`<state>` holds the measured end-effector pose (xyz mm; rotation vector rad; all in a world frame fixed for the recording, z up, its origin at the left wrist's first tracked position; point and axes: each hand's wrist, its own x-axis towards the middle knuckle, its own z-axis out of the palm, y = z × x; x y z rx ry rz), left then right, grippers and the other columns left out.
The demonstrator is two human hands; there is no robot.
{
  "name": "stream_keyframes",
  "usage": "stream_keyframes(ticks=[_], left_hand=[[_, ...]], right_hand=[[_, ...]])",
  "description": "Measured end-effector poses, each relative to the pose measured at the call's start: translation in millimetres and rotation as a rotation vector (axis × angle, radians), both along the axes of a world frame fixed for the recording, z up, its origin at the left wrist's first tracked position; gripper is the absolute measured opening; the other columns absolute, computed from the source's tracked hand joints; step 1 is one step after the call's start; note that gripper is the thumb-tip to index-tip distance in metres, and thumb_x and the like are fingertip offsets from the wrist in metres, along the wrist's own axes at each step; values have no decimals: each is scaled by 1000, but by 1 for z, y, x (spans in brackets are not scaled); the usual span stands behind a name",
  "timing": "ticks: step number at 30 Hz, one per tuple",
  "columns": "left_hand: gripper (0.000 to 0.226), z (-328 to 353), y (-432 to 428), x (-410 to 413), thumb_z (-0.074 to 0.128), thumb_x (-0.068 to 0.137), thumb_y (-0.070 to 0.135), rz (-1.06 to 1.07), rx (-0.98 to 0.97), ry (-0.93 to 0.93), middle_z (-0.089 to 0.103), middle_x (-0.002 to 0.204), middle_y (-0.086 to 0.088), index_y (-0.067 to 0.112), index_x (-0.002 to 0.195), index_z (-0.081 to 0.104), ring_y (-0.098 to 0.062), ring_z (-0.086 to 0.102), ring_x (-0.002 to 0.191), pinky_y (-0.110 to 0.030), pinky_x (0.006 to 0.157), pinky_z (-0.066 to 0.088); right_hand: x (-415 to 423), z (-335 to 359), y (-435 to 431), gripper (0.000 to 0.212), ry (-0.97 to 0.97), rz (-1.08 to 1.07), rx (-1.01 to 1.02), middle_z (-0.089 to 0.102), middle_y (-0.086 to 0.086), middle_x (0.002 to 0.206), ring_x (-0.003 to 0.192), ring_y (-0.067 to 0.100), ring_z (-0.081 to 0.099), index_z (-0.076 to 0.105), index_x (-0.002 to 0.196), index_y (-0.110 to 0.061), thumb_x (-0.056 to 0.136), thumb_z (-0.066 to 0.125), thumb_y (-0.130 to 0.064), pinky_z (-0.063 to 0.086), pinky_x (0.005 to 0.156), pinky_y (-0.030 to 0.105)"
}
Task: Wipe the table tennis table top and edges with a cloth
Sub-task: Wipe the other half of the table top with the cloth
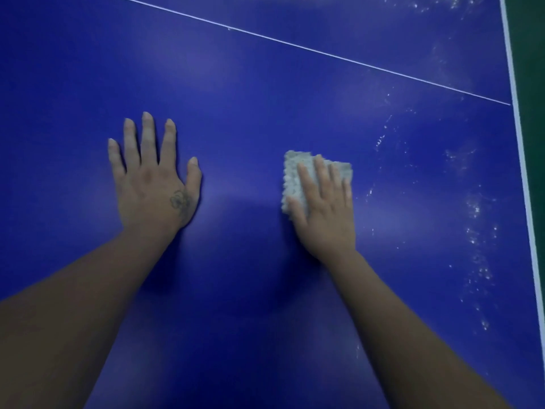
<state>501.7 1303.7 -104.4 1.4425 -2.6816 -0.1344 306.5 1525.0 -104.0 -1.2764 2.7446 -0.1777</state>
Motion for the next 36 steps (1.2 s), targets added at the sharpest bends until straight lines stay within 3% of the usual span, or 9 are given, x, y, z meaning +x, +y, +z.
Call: stream_keyframes(ticks=[4,7,10,13,18,22,26,32,36], left_hand=[[74,-2,0,1,26,112,58,-16,-11,28,6,181,-11,20,174,12,-35,1,168,-61,134,4],[73,-3,1,3,25,112,57,-32,-12,41,7,181,-13,19,173,13,-36,1,167,-62,134,4],[71,-2,0,6,27,114,55,-61,9,81,13,180,-15,15,172,20,-39,5,167,-63,134,5],[64,7,9,13,40,112,49,-39,59,170,28,175,-18,10,163,41,-40,11,166,-63,133,6],[68,25,92,35,54,101,41,-175,119,216,31,175,-17,9,160,47,-39,15,166,-61,134,5],[73,13,165,60,47,105,47,-345,165,85,19,179,-12,13,169,35,-36,13,167,-65,133,13],[78,0,178,70,33,108,57,-421,177,-88,2,182,-12,19,174,14,-37,2,168,-67,132,12],[76,1,179,68,33,110,56,-407,190,-76,2,182,-10,21,174,13,-35,2,168,-66,132,12],[76,2,179,67,32,110,56,-410,186,-102,2,182,-10,21,174,13,-35,2,168,-66,132,12]], right_hand=[[-34,4,10,71,-33,-300,40,8,0,180,165,27,4,18,170,-33,105,20,-60,4,132,56],[-9,1,-7,71,-21,-377,29,7,5,180,165,33,5,17,171,-29,105,18,-57,1,132,59],[43,1,-11,66,40,-259,6,14,8,179,164,34,12,23,170,-27,109,25,-52,9,131,60],[75,3,14,63,-12,-85,3,9,2,180,166,27,3,22,170,-31,111,31,-52,7,133,56],[31,2,55,63,-18,2,43,7,-2,180,166,23,-1,21,170,-34,111,34,-54,7,133,55],[-19,4,50,66,-28,-173,68,5,-3,180,166,23,0,17,170,-35,109,26,-58,4,133,53],[-17,1,35,69,-34,-342,53,3,1,180,166,27,0,14,171,-32,108,18,-58,3,132,56],[85,8,67,64,-18,-27,20,7,5,180,166,29,1,20,171,-27,112,33,-48,5,134,55],[64,8,97,64,-32,81,66,7,-2,180,167,25,2,22,170,-30,111,33,-52,10,133,56]])
